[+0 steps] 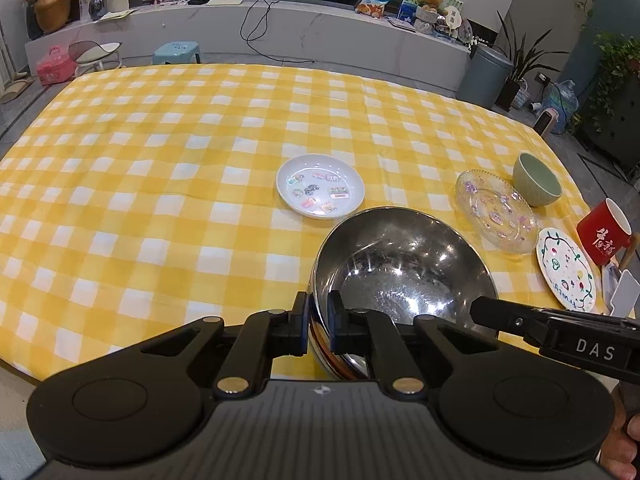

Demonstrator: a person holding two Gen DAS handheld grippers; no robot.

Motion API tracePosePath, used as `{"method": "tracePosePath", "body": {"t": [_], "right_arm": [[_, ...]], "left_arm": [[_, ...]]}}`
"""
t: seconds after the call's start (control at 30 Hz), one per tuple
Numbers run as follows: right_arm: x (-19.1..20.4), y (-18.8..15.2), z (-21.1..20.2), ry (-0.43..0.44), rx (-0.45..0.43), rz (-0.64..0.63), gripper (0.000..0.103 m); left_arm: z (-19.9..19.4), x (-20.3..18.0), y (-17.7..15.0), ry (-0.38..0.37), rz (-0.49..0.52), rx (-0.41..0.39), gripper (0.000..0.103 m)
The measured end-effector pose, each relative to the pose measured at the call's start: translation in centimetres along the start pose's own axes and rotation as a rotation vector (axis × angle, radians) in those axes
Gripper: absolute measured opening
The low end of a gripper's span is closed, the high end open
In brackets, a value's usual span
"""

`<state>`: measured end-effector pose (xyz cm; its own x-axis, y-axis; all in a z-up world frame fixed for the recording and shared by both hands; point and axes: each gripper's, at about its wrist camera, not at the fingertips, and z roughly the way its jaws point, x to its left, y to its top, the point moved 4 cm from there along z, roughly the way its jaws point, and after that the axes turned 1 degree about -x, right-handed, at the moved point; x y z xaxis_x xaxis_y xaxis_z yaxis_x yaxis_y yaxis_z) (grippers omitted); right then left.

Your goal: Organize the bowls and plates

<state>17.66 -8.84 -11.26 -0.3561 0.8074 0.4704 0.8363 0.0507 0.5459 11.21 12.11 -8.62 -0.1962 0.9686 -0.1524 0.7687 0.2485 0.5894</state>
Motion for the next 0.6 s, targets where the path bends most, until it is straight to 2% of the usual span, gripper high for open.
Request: {"method": "tracePosePath", "body": {"t": [0.2, 0.3, 0.37, 0.43, 0.6], "right_arm": [[-0.1, 0.1, -0.1, 0.004, -0.002, 0.01, 0.018], [-0.2, 0.3, -0.3, -0.003, -0.01, 0.002, 0.02], [-0.2, 0.3, -0.5, -0.004, -0.014, 0.002, 0.03], [-0.3, 0.4, -0.7, -0.003, -0.017, 0.002, 0.034], [-0.3, 0.7, -1.2, -0.016, -0.037, -0.004, 0.048]], "left_arm": [[-0.3, 0.0, 0.2, -0.011, 0.003, -0.022, 0.014], [-0.4, -0.2, 0.3, -0.015, 0.011, -0.033, 0.022], [-0.4, -0.3, 0.3, -0.008, 0.012, -0.035, 0.03], [-0.4, -0.3, 0.3, -0.002, 0.01, -0.043, 0.047], [-0.9, -0.2, 0.6, 0.007, 0.013, -0.07, 0.058]]}}
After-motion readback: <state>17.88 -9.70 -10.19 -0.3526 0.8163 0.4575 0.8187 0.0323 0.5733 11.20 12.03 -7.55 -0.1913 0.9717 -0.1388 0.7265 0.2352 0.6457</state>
